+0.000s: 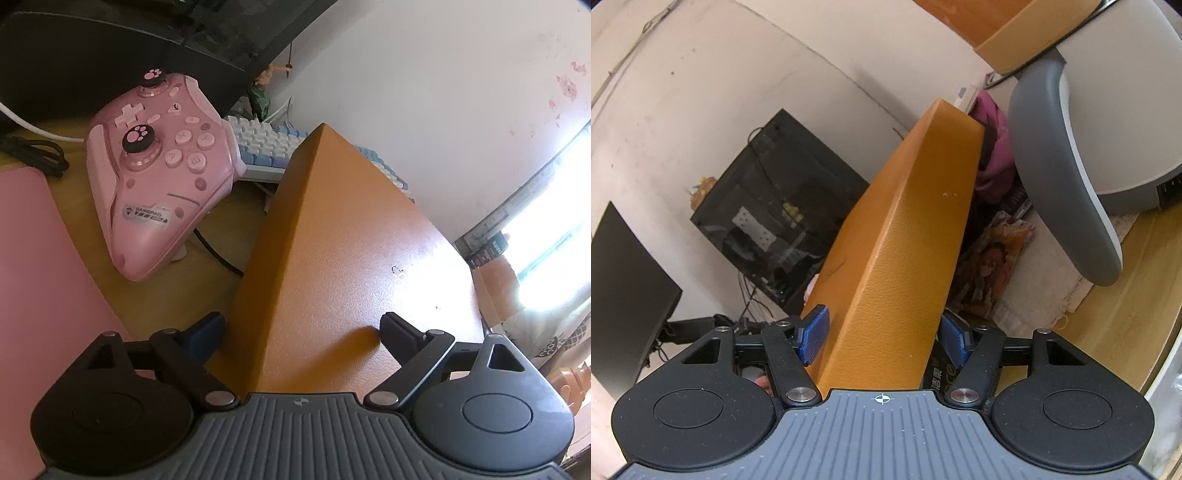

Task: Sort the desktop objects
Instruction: 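Lift the orange gift box with both grippers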

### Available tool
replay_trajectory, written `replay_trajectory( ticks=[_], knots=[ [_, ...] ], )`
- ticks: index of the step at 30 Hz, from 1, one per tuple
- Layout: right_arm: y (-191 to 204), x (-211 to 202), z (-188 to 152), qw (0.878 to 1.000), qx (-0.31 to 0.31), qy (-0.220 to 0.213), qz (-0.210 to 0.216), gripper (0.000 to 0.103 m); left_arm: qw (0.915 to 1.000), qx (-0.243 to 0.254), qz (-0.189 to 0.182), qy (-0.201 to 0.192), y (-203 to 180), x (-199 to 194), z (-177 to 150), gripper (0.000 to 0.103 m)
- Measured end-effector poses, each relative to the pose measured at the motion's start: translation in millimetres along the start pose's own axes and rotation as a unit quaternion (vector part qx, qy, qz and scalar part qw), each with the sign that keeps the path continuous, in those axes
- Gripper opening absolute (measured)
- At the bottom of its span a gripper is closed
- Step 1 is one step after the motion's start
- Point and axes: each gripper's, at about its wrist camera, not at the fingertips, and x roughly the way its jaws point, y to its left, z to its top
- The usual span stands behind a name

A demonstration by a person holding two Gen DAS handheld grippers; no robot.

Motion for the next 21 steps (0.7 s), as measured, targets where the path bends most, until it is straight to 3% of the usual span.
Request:
replay_trajectory(
  ticks=[12,21],
  knots=[
    [45,-13,14,0.998,-0.049,-0.011,0.023,0.068,0.9988,-0.003,-0.013,-0.047,-13,-25,-1,0.09],
    [100,-26,27,0.993,-0.094,-0.014,0.065,0.068,0.9933,0.011,-0.011,-0.114,-44,-111,-17,0.089]
  ],
)
